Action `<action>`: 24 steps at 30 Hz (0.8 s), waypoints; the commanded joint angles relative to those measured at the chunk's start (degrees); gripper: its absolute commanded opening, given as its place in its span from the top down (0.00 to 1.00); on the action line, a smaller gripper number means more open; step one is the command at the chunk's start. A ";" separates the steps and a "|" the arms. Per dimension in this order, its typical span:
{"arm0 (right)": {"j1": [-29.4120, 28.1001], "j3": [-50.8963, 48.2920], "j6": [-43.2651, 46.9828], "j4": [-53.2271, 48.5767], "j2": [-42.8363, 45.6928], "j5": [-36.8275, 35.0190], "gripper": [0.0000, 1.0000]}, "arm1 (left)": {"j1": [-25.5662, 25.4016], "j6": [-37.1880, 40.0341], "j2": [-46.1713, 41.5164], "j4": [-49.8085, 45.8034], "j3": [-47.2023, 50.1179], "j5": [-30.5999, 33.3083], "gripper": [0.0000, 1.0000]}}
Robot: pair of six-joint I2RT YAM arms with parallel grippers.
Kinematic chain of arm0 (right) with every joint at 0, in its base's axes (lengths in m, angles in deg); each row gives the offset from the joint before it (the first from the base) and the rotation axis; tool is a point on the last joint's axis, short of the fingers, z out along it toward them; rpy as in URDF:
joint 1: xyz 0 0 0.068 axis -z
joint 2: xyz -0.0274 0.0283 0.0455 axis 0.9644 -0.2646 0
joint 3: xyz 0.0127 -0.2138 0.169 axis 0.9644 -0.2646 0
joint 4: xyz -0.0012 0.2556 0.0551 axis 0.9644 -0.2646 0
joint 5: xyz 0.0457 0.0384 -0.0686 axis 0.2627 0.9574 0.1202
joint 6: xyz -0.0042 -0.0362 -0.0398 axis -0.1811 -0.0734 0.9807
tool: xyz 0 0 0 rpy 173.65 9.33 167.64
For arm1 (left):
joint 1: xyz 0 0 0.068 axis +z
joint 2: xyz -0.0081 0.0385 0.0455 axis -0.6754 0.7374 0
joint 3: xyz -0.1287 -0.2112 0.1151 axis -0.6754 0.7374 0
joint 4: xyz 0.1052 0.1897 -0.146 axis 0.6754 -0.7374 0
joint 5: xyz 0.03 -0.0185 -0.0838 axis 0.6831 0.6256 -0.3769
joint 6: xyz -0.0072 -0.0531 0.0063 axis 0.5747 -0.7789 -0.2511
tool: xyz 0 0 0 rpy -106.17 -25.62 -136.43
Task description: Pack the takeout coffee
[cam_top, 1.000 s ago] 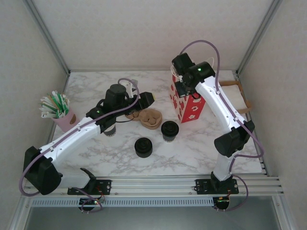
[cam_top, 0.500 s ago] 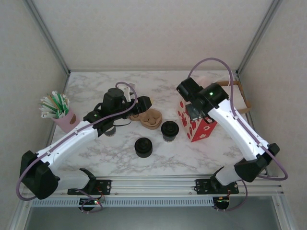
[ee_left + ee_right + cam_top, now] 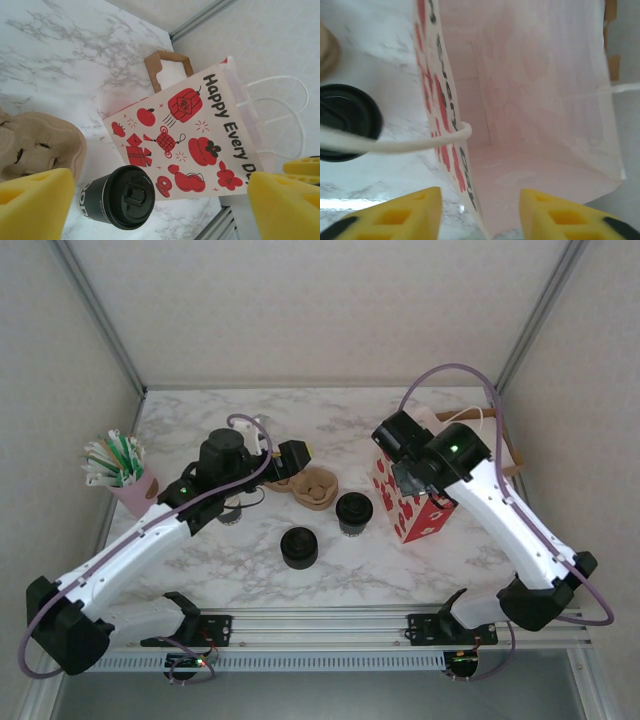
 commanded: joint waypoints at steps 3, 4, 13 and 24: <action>-3.53 6.80 1.48 1.15 2.15 3.77 0.42 | 2.21 2.12 -6.30 -5.54 0.28 5.17 0.00; -4.52 7.82 2.05 2.28 1.80 5.15 0.41 | 2.87 2.48 -7.25 -6.45 0.26 5.46 0.00; -11.37 15.82 7.22 8.93 -10.12 17.15 0.30 | 21.03 6.15 -6.65 -8.62 -1.30 -5.43 0.00; -12.68 21.27 11.08 15.99 -30.78 23.20 0.30 | 31.02 3.79 8.59 1.13 -4.31 -14.37 0.00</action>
